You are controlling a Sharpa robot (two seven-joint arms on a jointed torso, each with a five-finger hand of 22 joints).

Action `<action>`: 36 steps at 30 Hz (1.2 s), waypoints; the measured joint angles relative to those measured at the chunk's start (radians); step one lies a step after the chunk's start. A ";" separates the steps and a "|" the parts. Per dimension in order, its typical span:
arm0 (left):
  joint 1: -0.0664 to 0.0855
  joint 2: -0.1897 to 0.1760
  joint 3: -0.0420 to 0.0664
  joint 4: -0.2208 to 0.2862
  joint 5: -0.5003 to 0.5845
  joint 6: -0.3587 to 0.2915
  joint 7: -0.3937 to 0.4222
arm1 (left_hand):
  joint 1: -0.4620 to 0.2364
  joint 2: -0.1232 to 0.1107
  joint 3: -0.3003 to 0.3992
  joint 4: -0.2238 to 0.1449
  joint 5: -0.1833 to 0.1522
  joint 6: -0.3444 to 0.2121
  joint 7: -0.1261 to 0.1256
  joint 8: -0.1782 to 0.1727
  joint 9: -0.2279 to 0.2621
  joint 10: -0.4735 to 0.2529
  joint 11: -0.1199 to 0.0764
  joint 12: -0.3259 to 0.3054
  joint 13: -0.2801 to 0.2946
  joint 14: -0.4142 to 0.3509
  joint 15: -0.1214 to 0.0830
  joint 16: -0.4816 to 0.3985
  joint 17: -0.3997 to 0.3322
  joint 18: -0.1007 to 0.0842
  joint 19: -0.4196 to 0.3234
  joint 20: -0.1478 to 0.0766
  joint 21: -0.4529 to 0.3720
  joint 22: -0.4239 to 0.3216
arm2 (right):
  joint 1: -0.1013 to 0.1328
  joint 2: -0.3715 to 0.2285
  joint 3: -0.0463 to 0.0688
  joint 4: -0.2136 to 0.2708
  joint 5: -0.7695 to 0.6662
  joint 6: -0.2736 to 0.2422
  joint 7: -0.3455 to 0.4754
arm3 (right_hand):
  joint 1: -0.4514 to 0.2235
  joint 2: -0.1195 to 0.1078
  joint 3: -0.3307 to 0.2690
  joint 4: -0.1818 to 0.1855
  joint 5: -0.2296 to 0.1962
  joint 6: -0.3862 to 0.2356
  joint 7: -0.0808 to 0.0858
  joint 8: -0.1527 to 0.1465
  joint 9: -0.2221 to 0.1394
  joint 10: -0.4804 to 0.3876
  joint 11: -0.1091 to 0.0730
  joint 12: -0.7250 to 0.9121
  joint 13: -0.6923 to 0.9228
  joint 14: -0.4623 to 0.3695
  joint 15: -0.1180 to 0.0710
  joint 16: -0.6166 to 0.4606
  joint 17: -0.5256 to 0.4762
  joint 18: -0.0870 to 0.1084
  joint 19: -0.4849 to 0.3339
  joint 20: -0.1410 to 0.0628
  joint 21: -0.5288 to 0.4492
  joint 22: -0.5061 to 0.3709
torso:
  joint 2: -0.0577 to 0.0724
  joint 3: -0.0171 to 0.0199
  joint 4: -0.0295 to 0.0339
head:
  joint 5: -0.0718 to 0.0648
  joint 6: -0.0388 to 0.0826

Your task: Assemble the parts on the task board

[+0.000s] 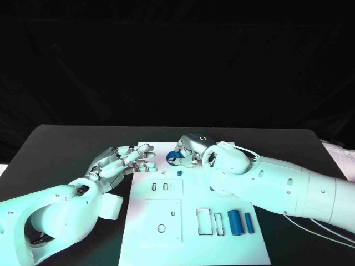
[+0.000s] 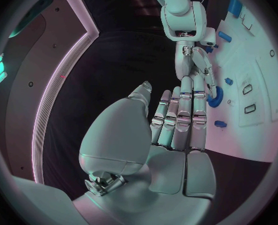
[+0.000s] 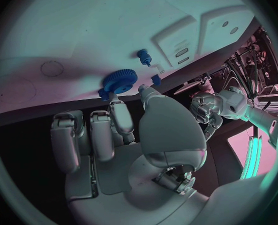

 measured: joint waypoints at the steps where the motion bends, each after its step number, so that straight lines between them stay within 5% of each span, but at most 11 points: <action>1: 0.000 0.000 0.000 0.000 0.000 0.000 0.000 | 0.000 0.000 0.000 0.000 0.000 0.000 0.000 0.000 0.000 0.000 0.000 0.000 0.000 0.000 0.000 0.000 0.000 0.000 0.000 0.000 0.000 0.000 | 0.000 -0.001 0.000 0.000 0.004 0.001 0.000 | -0.002 -0.001 -0.004 -0.001 0.008 0.000 0.000 0.000 0.000 0.000 0.000 0.000 0.000 0.000 0.000 0.000 0.000 0.000 0.000 0.000 0.000 0.000 | 0.000 0.0000 0.0000 | 0.000 0.000; 7: 0.000 -0.001 0.000 0.000 0.000 0.000 -0.001 | 0.000 0.000 0.000 0.000 0.000 0.000 0.000 0.000 0.000 0.000 0.000 0.000 0.000 0.000 0.000 0.000 0.000 0.000 0.000 0.000 0.000 0.000 | -0.003 -0.013 0.000 0.005 0.014 -0.014 -0.001 | 0.011 -0.015 -0.016 -0.013 0.012 -0.003 0.003 -0.006 0.000 0.000 0.000 0.000 0.000 0.000 0.000 0.000 0.000 0.000 0.000 0.000 0.000 0.000 | 0.000 0.0000 0.0000 | 0.000 0.000; 12: 0.000 -0.002 0.000 0.000 0.000 0.000 -0.001 | 0.000 0.000 0.000 0.000 0.000 0.000 0.000 -0.002 0.000 0.000 0.000 0.000 0.000 0.000 0.000 0.000 0.001 0.000 0.000 0.000 0.000 0.000 | -0.012 -0.037 -0.001 0.026 0.017 -0.082 0.021 | 0.052 -0.021 -0.022 -0.019 0.019 -0.004 0.004 -0.006 0.000 0.000 0.000 0.000 0.000 0.000 0.000 0.000 0.000 0.000 0.000 0.000 0.000 0.000 | 0.000 0.0000 -0.0007 | 0.000 0.002; 19: 0.000 -0.003 0.000 -0.002 0.000 0.000 -0.002 | 0.000 0.000 0.000 0.000 0.000 0.000 0.000 -0.005 0.000 0.000 0.000 0.000 0.000 0.000 0.000 0.000 0.001 0.000 0.000 0.000 0.000 0.000 | -0.011 -0.157 0.016 0.086 0.131 -0.169 0.182 | 0.149 -0.007 -0.002 -0.066 0.027 -0.009 0.009 -0.010 -0.001 0.000 0.000 -0.006 0.000 0.000 0.000 0.000 0.000 0.000 0.000 0.000 0.000 0.000 | -0.001 0.0005 -0.0012 | -0.006 0.006; 28: 0.000 -0.009 0.000 -0.003 0.000 0.000 -0.002 | 0.000 0.000 -0.003 -0.003 0.000 0.000 0.000 -0.005 0.000 0.000 0.000 0.000 0.000 0.000 0.000 -0.004 0.002 0.000 0.000 0.000 0.000 0.000 | 0.012 -0.366 0.025 0.109 0.411 -0.120 0.377 | 0.252 -0.034 0.008 -0.159 0.015 0.005 0.005 -0.010 0.002 0.000 0.000 0.005 0.001 0.000 0.000 0.004 0.000 0.000 0.000 0.000 0.000 0.001 | -0.003 0.0028 -0.0130 | -0.005 0.012; 36: 0.000 -0.009 0.000 -0.008 0.000 0.001 -0.002 | 0.000 0.000 -0.003 -0.003 0.000 0.000 0.000 -0.005 0.000 0.000 0.000 0.000 0.000 0.000 0.000 -0.004 0.002 0.000 0.000 0.000 0.000 0.000 | -0.014 -0.451 0.026 0.097 0.471 -0.070 0.446 | 0.268 -0.043 0.008 -0.176 0.009 0.005 0.005 -0.010 0.002 0.000 0.000 0.005 0.002 0.000 0.000 0.004 0.000 0.000 0.000 0.000 0.000 0.001 | -0.005 0.0112 -0.0260 | -0.006 0.014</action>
